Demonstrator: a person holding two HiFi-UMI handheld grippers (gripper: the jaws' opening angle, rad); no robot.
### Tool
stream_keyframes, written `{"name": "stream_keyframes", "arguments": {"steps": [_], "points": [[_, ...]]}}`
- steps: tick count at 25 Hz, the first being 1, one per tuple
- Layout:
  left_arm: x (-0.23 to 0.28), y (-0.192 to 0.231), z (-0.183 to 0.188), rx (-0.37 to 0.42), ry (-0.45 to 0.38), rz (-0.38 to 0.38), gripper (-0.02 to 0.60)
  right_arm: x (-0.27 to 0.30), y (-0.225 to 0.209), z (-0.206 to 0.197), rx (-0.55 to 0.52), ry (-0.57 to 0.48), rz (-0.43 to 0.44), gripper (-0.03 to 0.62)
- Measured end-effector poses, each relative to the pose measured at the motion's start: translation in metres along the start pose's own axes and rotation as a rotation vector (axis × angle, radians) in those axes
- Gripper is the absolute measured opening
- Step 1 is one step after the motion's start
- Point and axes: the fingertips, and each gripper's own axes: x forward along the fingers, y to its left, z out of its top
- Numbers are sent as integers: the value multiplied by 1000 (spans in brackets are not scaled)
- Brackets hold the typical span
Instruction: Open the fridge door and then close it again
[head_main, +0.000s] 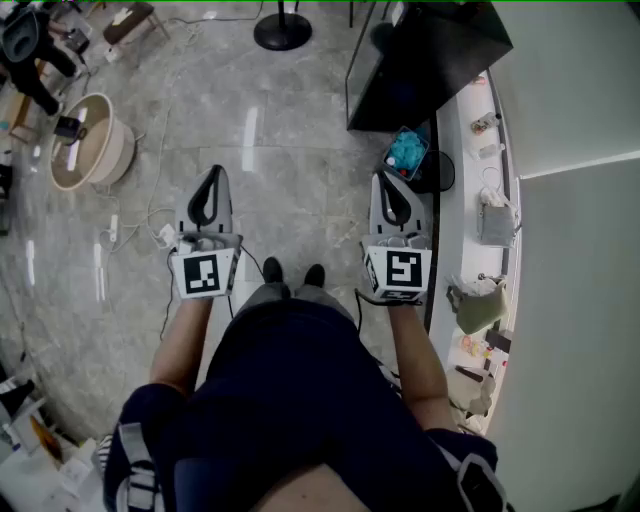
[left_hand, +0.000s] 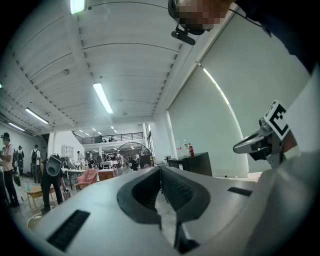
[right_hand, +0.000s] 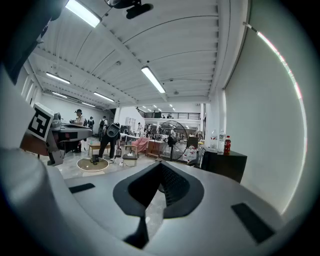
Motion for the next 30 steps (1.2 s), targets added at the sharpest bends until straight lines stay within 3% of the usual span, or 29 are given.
{"name": "stream_keyframes", "arguments": {"steps": [30], "points": [[18,-10,-4,-12,9,-43,34,10,1,-1,-25,7,40,20]]}}
